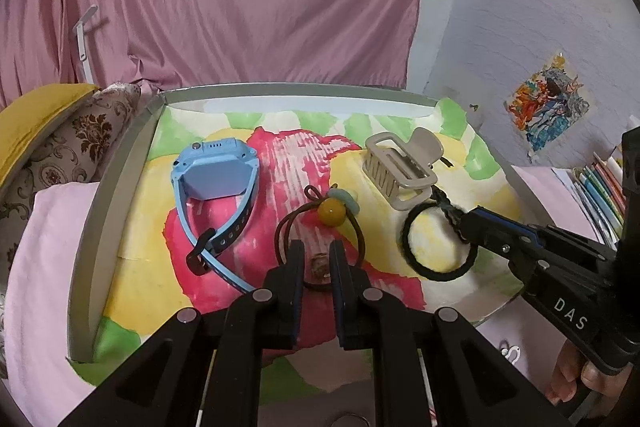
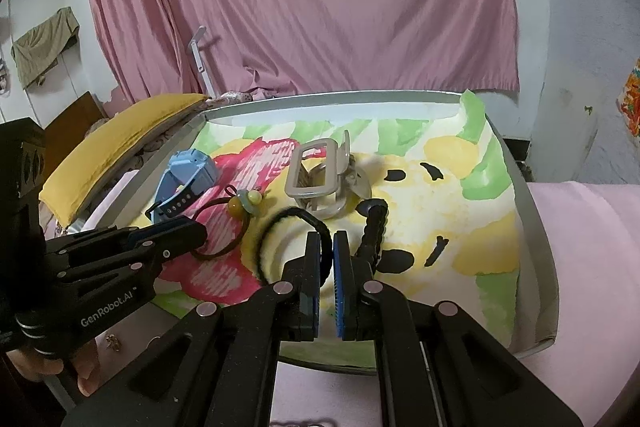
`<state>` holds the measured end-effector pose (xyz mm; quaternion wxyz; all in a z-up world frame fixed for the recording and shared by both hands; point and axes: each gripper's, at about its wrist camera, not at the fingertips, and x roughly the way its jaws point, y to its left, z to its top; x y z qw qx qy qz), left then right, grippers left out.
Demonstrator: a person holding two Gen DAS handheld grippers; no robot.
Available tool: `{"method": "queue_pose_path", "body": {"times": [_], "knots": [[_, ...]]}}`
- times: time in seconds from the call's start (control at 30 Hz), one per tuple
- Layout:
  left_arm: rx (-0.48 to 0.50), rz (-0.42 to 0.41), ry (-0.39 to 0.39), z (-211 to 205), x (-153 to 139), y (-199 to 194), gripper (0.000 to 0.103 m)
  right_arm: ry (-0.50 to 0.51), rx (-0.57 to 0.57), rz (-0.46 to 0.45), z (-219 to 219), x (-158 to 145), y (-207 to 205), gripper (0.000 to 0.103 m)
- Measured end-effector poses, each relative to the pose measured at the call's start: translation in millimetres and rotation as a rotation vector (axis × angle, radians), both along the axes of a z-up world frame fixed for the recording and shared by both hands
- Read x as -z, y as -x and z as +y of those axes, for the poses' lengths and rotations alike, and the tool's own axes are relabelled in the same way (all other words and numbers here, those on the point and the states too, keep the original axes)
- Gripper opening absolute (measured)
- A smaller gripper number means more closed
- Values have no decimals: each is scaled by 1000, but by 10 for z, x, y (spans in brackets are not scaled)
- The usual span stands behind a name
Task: Organize jewelry
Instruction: 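Carry the ring and bracelet into the grey tray and open both tools, then withdraw both tools from the tray toward the remaining jewelry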
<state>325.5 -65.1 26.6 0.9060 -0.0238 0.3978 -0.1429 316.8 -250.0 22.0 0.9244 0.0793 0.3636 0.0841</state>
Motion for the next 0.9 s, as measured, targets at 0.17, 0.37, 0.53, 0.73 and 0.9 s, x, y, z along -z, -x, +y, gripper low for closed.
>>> {"method": "queue_pose_path", "body": {"times": [0.17,0.37,0.53,0.73,0.9], "knots": [[-1,-19,27,40,-36,22,21,-12,3,2,-22,11,-2,7],[3,-98,59,86,-149,139,34,9,30,-53,-18,-61,103,34],[-21,-191,102,181,-288,280,59,47,98,-137,-50,-179,275,44],[-67,-295,140,329,-438,566,84,26,143,-277,-100,-399,619,74],[-86,-360,156,419,-540,854,100,-2,148,-376,-100,-540,964,95]]}}
